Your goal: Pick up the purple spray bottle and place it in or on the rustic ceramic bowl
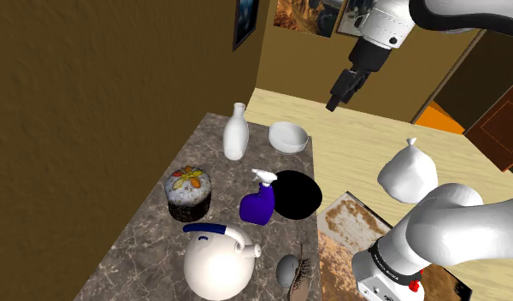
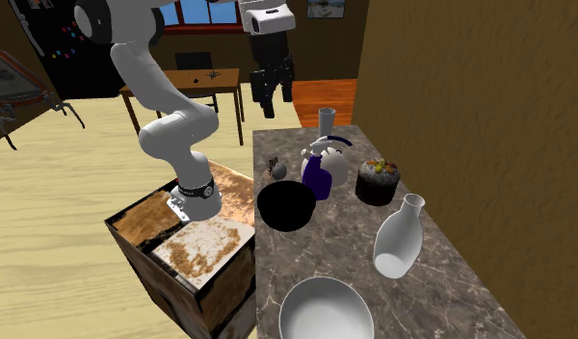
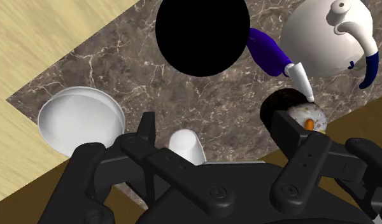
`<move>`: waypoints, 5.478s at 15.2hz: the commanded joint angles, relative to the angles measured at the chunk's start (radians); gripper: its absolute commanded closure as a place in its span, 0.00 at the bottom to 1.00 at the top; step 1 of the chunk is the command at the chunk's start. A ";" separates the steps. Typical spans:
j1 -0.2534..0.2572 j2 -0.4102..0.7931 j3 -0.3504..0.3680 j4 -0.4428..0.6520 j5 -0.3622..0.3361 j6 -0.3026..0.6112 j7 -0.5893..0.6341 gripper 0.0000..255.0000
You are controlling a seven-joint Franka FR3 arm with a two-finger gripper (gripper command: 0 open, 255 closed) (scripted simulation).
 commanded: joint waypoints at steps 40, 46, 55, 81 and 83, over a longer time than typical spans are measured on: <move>0.216 0.241 0.264 -0.305 0.173 0.524 -0.046 1.00; 0.215 0.229 0.259 -0.287 0.169 0.493 -0.044 1.00; 0.209 0.190 0.238 -0.193 0.151 0.361 -0.032 1.00; 0.178 0.128 0.125 0.116 0.088 -0.022 -0.069 1.00; 0.168 0.108 0.089 0.138 0.072 -0.070 -0.102 1.00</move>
